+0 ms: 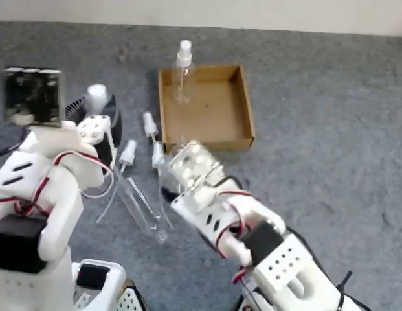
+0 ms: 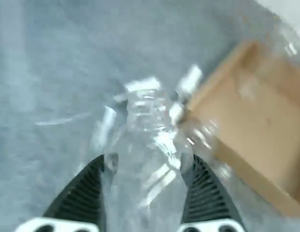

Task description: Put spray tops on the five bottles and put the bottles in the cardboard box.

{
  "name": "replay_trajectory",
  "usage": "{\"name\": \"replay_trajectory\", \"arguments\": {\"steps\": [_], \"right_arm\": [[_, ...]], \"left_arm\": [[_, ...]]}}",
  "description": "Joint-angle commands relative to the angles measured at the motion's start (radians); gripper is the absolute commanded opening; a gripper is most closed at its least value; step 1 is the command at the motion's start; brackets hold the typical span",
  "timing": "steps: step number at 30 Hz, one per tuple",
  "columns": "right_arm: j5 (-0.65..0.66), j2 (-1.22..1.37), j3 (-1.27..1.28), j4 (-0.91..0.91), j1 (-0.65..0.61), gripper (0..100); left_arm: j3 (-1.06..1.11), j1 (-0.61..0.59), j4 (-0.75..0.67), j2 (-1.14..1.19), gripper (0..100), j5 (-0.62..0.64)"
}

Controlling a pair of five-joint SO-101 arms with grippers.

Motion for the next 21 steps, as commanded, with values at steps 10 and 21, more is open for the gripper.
{"name": "replay_trajectory", "arguments": {"steps": [10,21], "right_arm": [[-0.011,-0.076,0.058,-0.067,-0.145,0.4],[-0.011,-0.076,0.054,-0.067,-0.143,0.4]], "left_arm": [[-0.019,0.025,-0.112,-0.085,2,0.098],[0.061,0.027,-0.064,-0.087,2,0.1]]}}
